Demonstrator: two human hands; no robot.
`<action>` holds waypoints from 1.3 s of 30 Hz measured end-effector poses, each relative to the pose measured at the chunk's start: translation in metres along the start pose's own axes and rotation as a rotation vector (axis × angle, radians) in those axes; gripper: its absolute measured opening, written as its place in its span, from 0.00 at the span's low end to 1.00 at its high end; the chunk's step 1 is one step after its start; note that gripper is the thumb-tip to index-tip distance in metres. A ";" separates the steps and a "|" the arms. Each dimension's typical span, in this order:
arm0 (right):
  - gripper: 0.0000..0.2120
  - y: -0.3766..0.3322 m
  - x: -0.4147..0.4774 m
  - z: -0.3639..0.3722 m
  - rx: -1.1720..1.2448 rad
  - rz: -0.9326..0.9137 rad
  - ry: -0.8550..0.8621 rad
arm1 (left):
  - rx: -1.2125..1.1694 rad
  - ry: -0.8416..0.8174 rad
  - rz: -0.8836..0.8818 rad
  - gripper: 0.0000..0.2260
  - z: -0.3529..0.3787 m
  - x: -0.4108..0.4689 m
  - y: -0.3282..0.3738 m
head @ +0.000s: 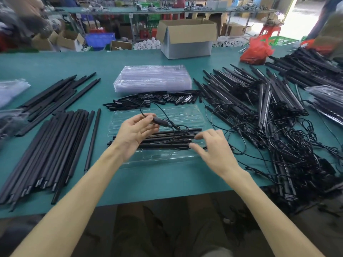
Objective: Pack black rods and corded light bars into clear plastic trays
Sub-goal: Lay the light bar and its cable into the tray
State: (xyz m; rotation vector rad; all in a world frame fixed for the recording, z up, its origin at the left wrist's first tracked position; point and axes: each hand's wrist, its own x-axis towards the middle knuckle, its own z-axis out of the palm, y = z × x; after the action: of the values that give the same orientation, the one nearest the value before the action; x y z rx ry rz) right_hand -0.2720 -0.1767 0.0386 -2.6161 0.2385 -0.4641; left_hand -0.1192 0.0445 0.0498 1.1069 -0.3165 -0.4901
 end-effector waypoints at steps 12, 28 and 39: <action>0.05 0.005 -0.003 -0.005 0.022 0.052 -0.049 | 0.004 -0.020 -0.189 0.14 -0.029 -0.015 -0.009; 0.08 0.001 0.030 0.010 0.088 0.054 0.147 | 0.818 -0.116 -0.162 0.11 -0.025 -0.019 -0.008; 0.13 0.002 0.017 0.024 0.225 -0.004 -0.015 | 1.093 -0.112 -0.141 0.09 -0.022 -0.015 -0.006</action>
State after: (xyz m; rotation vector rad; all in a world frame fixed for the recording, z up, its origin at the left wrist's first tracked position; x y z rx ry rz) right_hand -0.2477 -0.1723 0.0229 -2.4001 0.1661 -0.4458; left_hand -0.1230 0.0678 0.0347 2.1755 -0.6420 -0.5071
